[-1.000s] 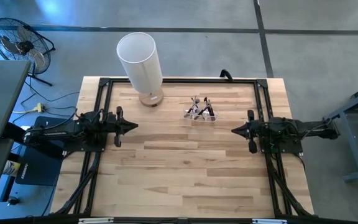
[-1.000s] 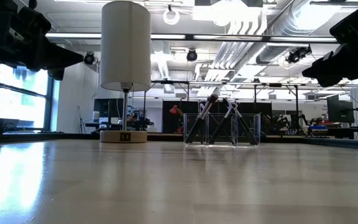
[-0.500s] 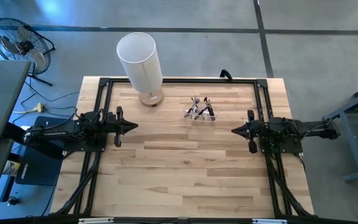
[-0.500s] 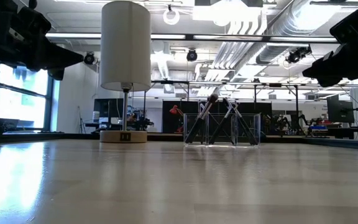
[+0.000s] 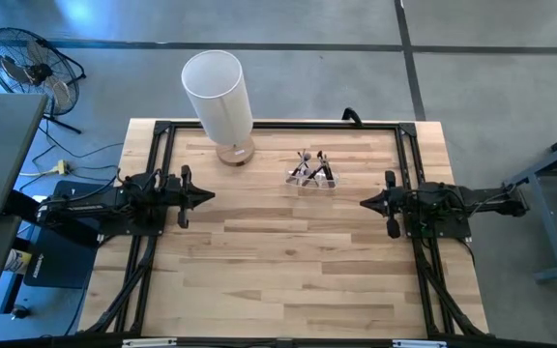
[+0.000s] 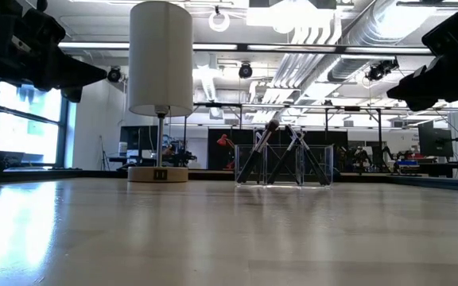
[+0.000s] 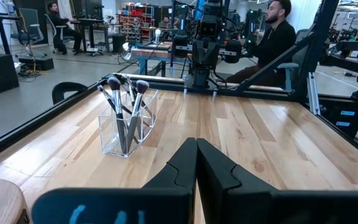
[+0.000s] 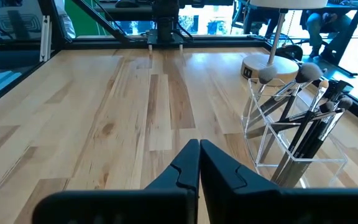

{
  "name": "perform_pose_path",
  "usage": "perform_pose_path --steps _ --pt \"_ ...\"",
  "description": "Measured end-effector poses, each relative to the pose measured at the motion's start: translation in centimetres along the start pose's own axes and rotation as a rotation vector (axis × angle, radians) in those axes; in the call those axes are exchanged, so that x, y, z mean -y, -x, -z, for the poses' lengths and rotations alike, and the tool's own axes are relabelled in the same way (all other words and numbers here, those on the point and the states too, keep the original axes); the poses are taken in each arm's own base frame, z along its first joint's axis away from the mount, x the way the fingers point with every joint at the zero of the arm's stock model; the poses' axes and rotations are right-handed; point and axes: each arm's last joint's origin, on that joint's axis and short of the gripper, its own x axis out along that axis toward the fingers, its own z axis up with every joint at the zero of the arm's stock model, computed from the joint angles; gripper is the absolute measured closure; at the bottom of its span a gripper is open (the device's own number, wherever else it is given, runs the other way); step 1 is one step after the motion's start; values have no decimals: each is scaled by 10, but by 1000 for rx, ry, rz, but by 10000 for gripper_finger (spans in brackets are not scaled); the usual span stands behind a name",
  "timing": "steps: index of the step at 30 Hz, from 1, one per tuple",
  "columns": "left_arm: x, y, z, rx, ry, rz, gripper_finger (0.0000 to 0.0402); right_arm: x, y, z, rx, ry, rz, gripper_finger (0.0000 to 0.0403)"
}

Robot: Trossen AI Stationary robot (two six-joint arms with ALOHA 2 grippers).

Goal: Put items in baskets/containers
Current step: Return to Home Position

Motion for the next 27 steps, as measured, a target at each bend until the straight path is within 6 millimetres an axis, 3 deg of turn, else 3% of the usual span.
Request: perform_pose_path --steps 27 --pt "0 0 0 0 0 -1 401 0 0 0 0 0 0 395"
